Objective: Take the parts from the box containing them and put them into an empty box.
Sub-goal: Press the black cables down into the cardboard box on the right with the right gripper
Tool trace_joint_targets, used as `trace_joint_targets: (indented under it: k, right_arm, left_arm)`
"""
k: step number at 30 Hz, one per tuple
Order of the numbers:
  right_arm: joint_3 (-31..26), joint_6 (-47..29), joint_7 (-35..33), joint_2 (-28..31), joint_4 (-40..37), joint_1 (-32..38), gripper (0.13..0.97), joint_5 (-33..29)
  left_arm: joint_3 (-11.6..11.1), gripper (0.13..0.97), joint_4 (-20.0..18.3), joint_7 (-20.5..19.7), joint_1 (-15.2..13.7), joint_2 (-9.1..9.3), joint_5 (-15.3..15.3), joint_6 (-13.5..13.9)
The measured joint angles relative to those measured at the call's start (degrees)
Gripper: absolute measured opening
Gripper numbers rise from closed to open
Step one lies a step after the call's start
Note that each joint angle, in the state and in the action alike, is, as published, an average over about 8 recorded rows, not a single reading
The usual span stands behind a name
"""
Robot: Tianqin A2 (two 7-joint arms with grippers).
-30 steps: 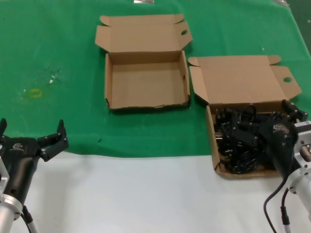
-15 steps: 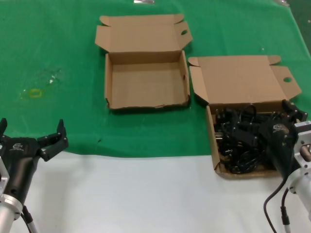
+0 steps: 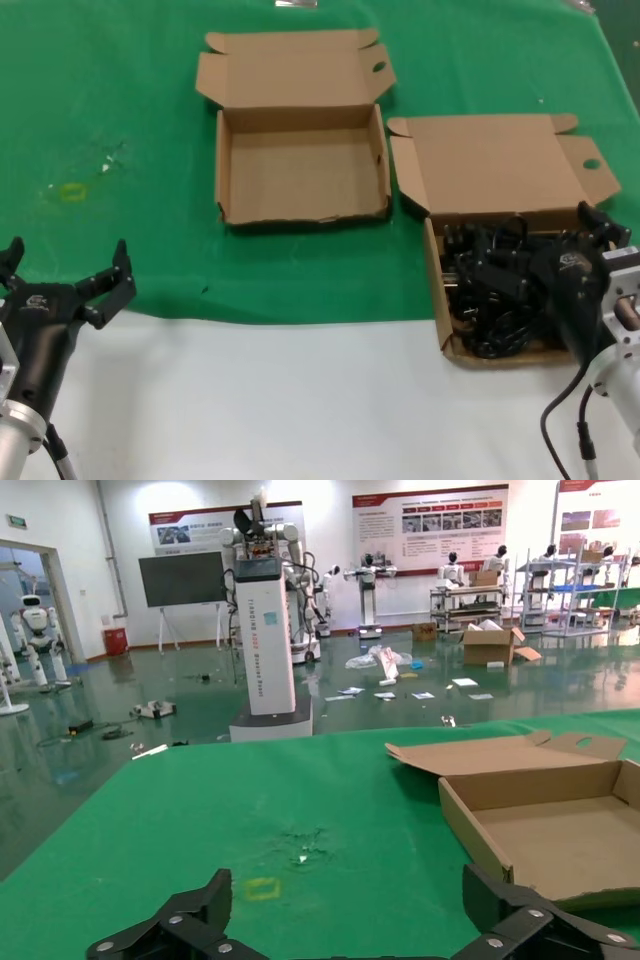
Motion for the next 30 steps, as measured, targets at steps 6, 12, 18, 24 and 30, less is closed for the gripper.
trace_joint_targets:
  k: [6, 12, 18, 24, 30]
  right_arm:
    - [-0.9, 0.2, -0.8, 0.9, 0.9, 0.3, 0.966, -0.6]
    - [-5.6, 3.1, -1.1, 6.7, 2.6, 1.4, 0.966, 1.9]
    - [-12.0, 5.4, -0.5, 16.2, 4.8, 3.7, 0.966, 7.5]
    - [-18.8, 5.3, 1.9, 27.0, 7.0, 7.7, 0.966, 12.9]
    - [-25.6, 0.5, 6.5, 37.2, 8.1, 14.0, 0.966, 13.7]
  left_arm:
    - [0.0, 0.791, 0.0, 0.0, 0.0, 0.0, 0.0, 0.0]
    - [0.0, 0.644, 0.0, 0.0, 0.0, 0.0, 0.0, 0.0]
    - [0.0, 0.595, 0.0, 0.0, 0.0, 0.0, 0.0, 0.0]
    - [0.0, 0.432, 0.0, 0.0, 0.0, 0.0, 0.0, 0.0]
    - [0.0, 0.322, 0.0, 0.0, 0.0, 0.0, 0.0, 0.0]
